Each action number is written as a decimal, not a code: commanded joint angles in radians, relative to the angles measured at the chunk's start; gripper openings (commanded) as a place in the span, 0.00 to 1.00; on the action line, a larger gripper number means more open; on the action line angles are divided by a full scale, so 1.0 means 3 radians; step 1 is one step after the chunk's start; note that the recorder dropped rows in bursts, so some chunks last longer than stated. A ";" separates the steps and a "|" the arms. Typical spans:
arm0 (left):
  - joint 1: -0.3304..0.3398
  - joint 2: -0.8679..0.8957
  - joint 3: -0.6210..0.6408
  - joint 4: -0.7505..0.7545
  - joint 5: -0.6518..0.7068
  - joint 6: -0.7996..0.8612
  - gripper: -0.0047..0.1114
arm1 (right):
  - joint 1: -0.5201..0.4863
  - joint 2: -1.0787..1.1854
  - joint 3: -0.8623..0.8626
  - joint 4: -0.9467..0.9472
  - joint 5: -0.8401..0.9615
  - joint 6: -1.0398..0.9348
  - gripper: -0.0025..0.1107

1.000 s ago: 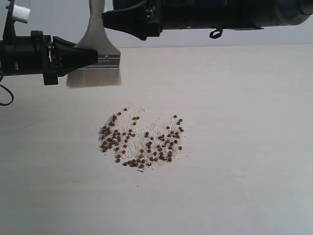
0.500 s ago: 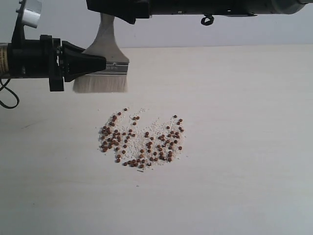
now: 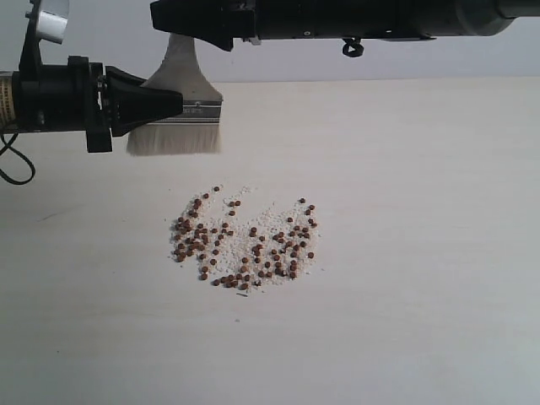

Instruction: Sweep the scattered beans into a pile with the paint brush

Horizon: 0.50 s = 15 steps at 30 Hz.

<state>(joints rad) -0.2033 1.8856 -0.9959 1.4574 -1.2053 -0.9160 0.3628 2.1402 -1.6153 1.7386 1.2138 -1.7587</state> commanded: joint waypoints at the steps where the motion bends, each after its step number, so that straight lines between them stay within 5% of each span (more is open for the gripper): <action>1: -0.0016 -0.0007 -0.0025 -0.0098 -0.0053 0.0002 0.04 | -0.0005 0.0060 -0.0021 0.0019 0.0024 0.0030 0.63; 15: -0.0021 -0.0007 -0.0025 -0.0136 -0.0053 -0.0008 0.04 | -0.0005 0.0061 -0.0021 0.0019 0.0024 0.0030 0.59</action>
<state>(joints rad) -0.2033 1.8856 -0.9959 1.4447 -1.2053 -0.9160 0.3628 2.1639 -1.6169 1.7386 1.2147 -1.7526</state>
